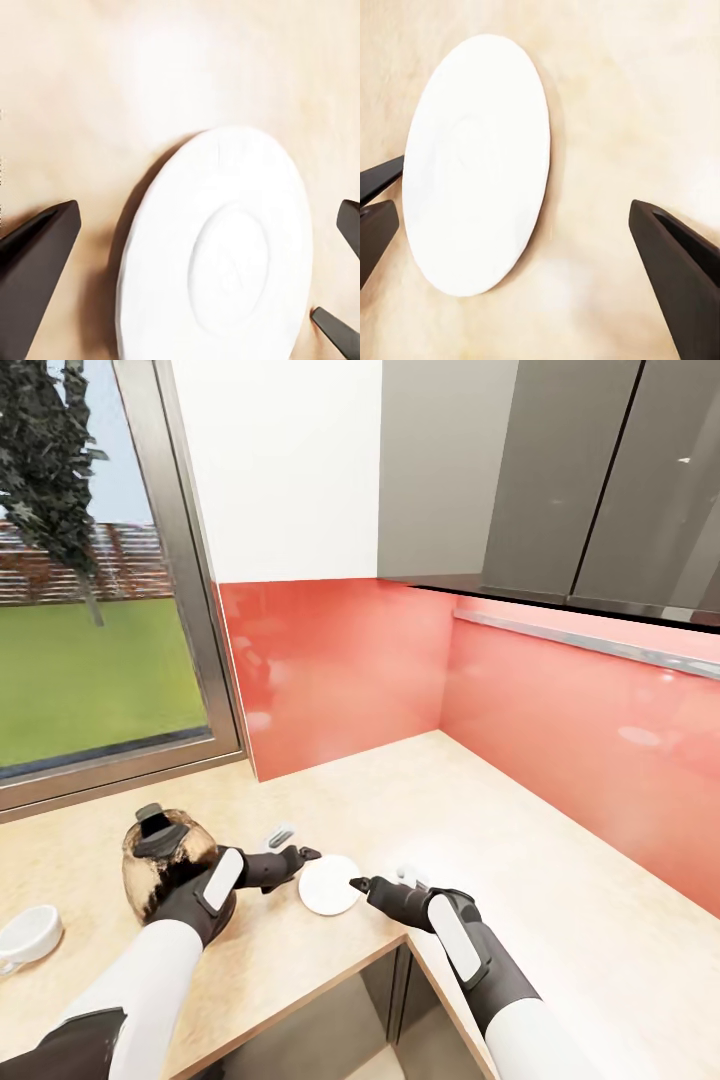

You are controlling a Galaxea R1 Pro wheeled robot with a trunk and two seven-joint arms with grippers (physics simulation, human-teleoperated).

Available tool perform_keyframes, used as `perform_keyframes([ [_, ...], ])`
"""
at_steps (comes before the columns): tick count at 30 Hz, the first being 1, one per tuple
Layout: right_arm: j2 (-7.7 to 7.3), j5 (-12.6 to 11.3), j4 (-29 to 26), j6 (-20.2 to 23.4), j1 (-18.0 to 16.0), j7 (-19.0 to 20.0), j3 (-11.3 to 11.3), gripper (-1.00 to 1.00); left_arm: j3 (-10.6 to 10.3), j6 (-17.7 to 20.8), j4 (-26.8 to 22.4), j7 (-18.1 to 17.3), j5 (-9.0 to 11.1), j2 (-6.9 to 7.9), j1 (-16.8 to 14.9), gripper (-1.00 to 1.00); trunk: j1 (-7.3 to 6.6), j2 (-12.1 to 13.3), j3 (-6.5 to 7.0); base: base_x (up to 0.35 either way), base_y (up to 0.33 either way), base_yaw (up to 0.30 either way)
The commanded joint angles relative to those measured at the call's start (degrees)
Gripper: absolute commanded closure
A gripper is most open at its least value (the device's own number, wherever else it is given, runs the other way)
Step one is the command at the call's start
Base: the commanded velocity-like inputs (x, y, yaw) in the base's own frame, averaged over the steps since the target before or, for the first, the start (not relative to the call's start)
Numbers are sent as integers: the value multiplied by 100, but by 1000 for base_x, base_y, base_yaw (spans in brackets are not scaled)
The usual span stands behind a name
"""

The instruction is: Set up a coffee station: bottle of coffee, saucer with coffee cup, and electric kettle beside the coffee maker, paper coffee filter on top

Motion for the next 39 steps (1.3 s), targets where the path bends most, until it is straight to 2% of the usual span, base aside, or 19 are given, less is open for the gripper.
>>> perform_keyframes([
  [1,0,45,-1,34,-2,13,-3,-100,42,59,49,-24,-82,-4,-3,-100,5,-9,-15,0,0,0],
  [15,0,49,-2,34,-2,17,-3,-100,41,18,130,-58,-82,-66,-3,-100,5,-9,-15,0,0,0],
  [21,0,49,0,34,-2,17,-3,-100,31,-537,295,-52,-104,-71,-3,-100,5,-9,-15,0,0,0],
  [24,0,50,-2,34,0,17,-3,-100,25,-630,405,-52,-101,-76,-3,-100,5,-9,-15,0,0,0],
  [31,0,50,-2,34,2,17,-3,-100,14,-665,468,-57,-99,-85,-3,-100,5,-9,-15,0,0,0],
  [39,0,50,-2,34,5,17,-3,-100,7,-659,468,-58,-99,-200,-3,-100,5,-9,-15,0,0,0],
])
